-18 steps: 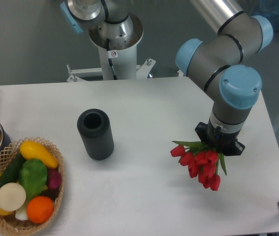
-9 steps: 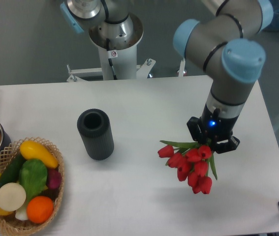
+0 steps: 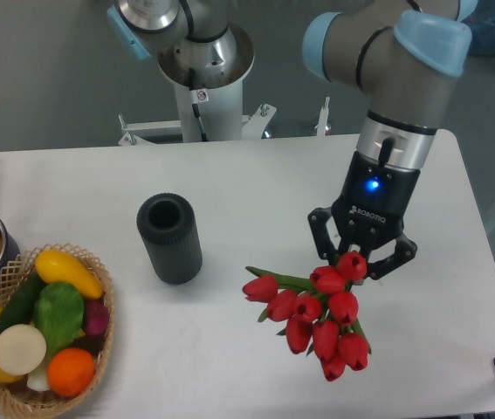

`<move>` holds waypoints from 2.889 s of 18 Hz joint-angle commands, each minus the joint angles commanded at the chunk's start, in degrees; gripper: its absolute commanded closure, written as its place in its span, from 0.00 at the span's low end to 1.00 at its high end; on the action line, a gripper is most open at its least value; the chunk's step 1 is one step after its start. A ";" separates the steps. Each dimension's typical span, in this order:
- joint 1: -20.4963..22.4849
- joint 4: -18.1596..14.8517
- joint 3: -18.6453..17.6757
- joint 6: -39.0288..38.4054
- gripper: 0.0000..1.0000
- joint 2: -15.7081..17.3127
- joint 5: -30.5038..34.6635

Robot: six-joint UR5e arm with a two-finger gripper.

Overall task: Insert the flowers into the vase
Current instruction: 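Carry the tulips up and over toward the dark grey vase, then lower the tulip stems into the vase opening, then push the tulip stems further down into the vase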

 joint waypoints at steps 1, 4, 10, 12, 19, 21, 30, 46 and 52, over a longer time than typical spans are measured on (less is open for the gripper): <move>-0.26 0.01 0.00 -0.09 0.92 -0.09 -2.80; -0.27 0.27 -0.09 -2.01 0.93 -1.31 -18.94; 1.31 0.36 -0.17 -5.89 0.92 -1.23 -22.69; 1.58 0.36 -0.26 -5.98 0.91 -1.32 -22.51; 5.79 0.80 -5.78 -6.86 0.85 -0.27 -35.85; 6.94 0.80 -7.38 -6.59 0.85 0.61 -38.32; 6.94 0.80 -13.96 -5.02 0.81 5.27 -45.45; 7.11 0.97 -33.30 0.88 0.81 18.54 -48.00; 7.29 0.88 -37.70 3.77 0.81 21.01 -47.39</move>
